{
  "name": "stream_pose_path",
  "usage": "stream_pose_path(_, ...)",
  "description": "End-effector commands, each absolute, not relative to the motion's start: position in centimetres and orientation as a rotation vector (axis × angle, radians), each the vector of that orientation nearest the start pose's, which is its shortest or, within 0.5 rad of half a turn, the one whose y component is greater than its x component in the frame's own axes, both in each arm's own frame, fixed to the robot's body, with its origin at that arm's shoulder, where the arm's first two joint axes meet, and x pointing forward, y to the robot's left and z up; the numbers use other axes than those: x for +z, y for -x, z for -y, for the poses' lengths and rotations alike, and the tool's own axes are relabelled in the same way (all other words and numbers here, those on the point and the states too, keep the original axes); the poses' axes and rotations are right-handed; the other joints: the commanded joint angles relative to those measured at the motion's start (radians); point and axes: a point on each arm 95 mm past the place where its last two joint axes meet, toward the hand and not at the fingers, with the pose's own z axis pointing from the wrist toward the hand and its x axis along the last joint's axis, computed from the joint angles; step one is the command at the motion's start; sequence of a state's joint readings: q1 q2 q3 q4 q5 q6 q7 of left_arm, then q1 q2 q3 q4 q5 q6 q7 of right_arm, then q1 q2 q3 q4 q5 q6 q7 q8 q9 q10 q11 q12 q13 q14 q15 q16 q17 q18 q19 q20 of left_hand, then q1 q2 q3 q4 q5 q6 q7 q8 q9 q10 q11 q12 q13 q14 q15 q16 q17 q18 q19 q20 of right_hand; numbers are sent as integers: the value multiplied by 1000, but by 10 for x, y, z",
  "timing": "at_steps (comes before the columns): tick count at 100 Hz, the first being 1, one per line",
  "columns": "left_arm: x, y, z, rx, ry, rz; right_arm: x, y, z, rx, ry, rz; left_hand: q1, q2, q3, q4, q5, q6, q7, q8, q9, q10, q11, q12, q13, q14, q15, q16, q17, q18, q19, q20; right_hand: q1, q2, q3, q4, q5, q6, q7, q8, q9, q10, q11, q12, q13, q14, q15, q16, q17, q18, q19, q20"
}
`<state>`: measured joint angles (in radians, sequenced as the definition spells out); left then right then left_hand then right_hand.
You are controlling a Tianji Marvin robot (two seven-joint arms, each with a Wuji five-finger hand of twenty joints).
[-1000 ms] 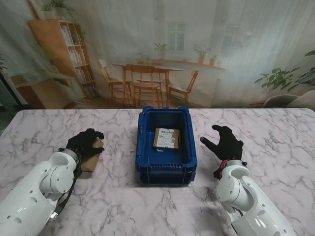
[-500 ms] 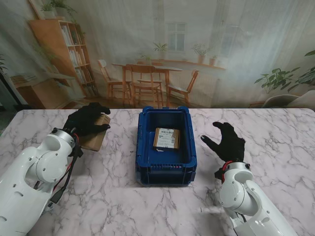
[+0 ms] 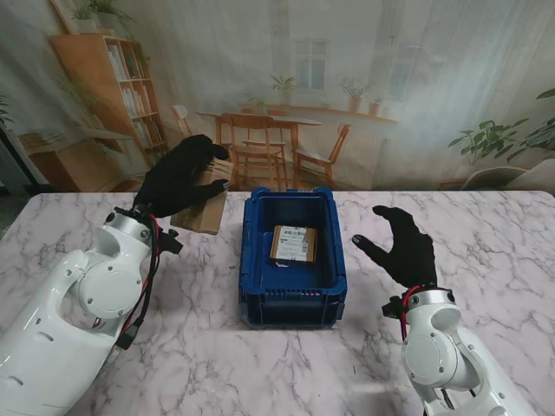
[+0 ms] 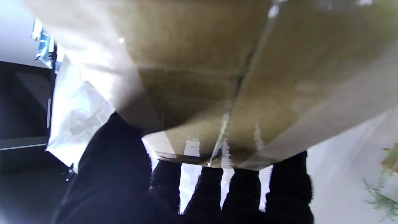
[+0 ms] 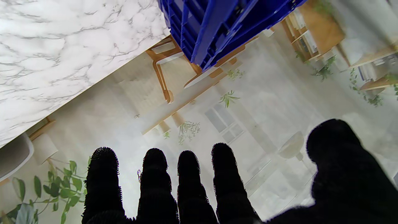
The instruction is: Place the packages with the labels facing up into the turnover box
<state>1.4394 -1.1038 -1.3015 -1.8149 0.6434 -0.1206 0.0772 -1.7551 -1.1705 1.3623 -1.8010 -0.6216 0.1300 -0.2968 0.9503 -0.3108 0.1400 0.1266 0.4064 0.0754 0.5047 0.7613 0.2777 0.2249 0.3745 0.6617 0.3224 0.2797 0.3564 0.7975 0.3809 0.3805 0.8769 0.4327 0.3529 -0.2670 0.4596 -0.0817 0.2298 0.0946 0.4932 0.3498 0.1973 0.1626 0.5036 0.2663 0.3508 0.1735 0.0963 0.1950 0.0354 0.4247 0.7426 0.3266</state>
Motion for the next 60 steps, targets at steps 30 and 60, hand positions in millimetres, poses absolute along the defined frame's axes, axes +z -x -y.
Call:
stream_pose_path(30,-143,-416,70,-2236,1035,-1102,-263,-376,5,1876,-1581,-904,223,53,180,2,12,-1,23,29,6,-3,3,-13,82,-23,164,34,72,-401,180,10,-189,-7,-10,-19,47,90,-49,-29,33,31,78,30,20,-11,28,25,8,-25,28,26)
stream_pose_path(60,-142,-411,101,-2315,1069,-1112,-252,-379,-16,1997,-1686,-954,226,52,178,-2,15,-2,24,31,6,-2,3,-18,82,-23,163,31,63,-403,170,9,-268,-39,44,-37,-71,127,-194,-68,-10,50,5,-5,7,-12,21,20,-11,-30,18,19)
